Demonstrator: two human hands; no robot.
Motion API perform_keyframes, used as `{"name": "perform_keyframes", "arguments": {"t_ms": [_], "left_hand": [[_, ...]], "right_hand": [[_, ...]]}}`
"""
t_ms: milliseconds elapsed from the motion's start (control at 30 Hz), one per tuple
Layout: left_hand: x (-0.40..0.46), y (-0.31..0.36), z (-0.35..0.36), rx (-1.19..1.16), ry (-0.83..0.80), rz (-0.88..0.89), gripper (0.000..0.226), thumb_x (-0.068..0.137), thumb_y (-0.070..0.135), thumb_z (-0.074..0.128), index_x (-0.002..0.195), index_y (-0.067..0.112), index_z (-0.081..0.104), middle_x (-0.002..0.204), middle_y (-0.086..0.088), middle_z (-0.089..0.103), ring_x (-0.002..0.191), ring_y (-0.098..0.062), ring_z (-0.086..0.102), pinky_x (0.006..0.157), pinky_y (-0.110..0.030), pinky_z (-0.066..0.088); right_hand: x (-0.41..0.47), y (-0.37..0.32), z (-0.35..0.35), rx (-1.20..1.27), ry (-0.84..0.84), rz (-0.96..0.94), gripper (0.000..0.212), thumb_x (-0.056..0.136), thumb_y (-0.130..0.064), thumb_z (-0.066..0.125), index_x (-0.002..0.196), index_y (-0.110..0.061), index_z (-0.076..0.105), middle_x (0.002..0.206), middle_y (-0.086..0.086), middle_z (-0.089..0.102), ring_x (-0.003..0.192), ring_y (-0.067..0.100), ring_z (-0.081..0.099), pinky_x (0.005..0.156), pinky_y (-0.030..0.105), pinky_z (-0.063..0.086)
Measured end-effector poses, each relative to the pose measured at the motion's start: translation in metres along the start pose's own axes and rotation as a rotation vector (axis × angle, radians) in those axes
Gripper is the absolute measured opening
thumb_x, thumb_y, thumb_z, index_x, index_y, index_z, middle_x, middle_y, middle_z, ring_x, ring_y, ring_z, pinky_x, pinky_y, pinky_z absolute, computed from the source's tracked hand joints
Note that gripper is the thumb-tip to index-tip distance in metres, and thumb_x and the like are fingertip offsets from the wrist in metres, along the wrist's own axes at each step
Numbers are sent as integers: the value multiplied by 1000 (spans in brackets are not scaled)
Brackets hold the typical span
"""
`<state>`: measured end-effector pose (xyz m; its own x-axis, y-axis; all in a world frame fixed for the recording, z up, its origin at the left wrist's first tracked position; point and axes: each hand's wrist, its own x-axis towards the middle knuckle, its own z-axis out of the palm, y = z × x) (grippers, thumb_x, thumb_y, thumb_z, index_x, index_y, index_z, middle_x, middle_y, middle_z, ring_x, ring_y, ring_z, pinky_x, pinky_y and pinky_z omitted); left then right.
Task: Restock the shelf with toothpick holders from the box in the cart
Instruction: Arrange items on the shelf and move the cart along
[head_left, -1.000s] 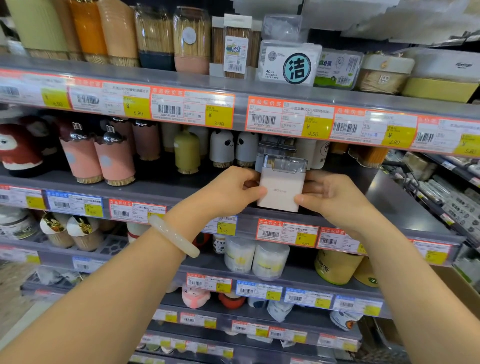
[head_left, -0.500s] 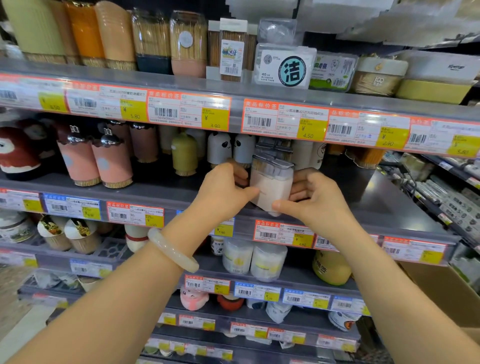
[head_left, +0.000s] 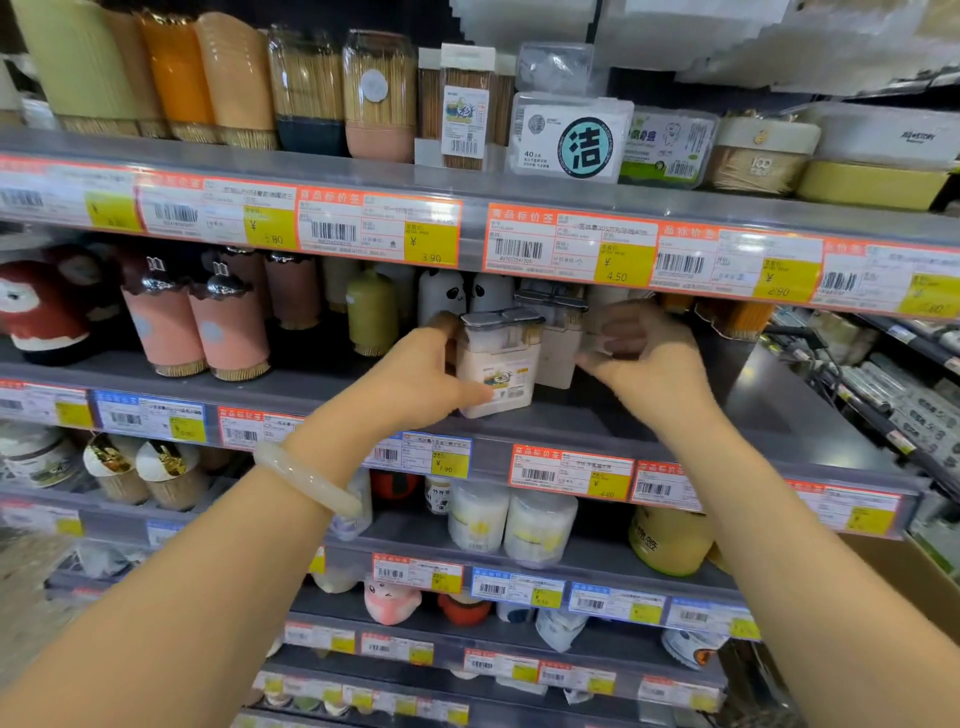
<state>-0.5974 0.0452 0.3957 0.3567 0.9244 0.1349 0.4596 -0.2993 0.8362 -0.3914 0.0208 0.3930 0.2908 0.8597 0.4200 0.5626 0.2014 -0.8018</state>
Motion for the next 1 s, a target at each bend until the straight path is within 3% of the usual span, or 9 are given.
{"name": "perform_keyframes", "arguments": {"t_ms": [133, 233, 300, 500, 600, 700, 800, 900, 1000], "left_hand": [[3, -5, -9, -15, 17, -47, 38, 78, 3, 73, 102, 20, 48, 110, -9, 65, 101, -26, 63, 94, -45, 50], [2, -6, -10, -17, 45, -60, 42, 82, 3, 69, 116, 16, 47, 112, -7, 64, 102, -23, 61, 90, -37, 50], [1, -4, -11, -16, 58, -60, 44, 84, 4, 67, 122, 14, 47, 111, -3, 63, 97, -18, 60, 78, -27, 48], [1, -2, -11, 13, 75, -68, 44, 86, 5, 65, 125, 12, 47, 110, -4, 61, 93, -18, 58, 76, -27, 45], [1, -1, -12, 12, 67, -75, 45, 86, 5, 65, 126, 12, 46, 113, -4, 61, 96, -18, 57, 80, -27, 44], [1, -1, -13, 2, 59, -84, 47, 86, 5, 64, 128, 12, 45, 115, -2, 59, 98, -16, 55, 82, -25, 41], [2, -2, -13, 7, 50, -81, 48, 86, 5, 65, 129, 12, 45, 120, -4, 59, 99, -16, 54, 83, -24, 40], [2, -2, -14, 9, 48, -78, 50, 86, 5, 65, 131, 11, 44, 122, -5, 58, 100, -16, 54, 83, -24, 41], [2, -2, -15, 22, 55, -73, 49, 86, 6, 65, 131, 10, 45, 115, -4, 59, 95, -16, 54, 67, -16, 44]], "right_hand": [[19, -2, 4, -23, -159, 65, 53, 80, -15, 73, 127, -17, 50, 121, -3, 56, 112, 17, 54, 98, 33, 44], [19, -6, 10, -54, -193, 20, 54, 82, -8, 69, 130, -18, 47, 119, -3, 56, 110, 16, 54, 95, 29, 44], [17, -3, 12, -70, -158, 16, 54, 78, -8, 71, 126, -19, 50, 117, -1, 59, 105, 15, 56, 89, 27, 46], [2, 2, 0, -144, -293, -50, 85, 59, -40, 84, 132, -24, 45, 125, -1, 56, 110, 18, 56, 96, 38, 47], [5, 0, -10, -14, -403, -22, 88, 64, -14, 84, 136, -32, 37, 138, 0, 47, 125, 20, 48, 103, 39, 44], [11, -4, -10, 68, -524, -12, 97, 71, 11, 70, 144, -34, 24, 150, -4, 32, 137, 17, 34, 105, 31, 37], [14, -4, -4, 40, -609, -41, 97, 70, 17, 67, 141, -37, 29, 149, -6, 34, 135, 15, 37, 103, 26, 37], [14, -7, 0, -7, -543, -49, 81, 67, 0, 80, 125, -39, 40, 135, -12, 43, 125, 11, 45, 96, 19, 40], [13, -8, 5, -87, -354, -67, 84, 48, -37, 91, 116, -35, 41, 128, -4, 51, 118, 16, 51, 102, 37, 43]]}}
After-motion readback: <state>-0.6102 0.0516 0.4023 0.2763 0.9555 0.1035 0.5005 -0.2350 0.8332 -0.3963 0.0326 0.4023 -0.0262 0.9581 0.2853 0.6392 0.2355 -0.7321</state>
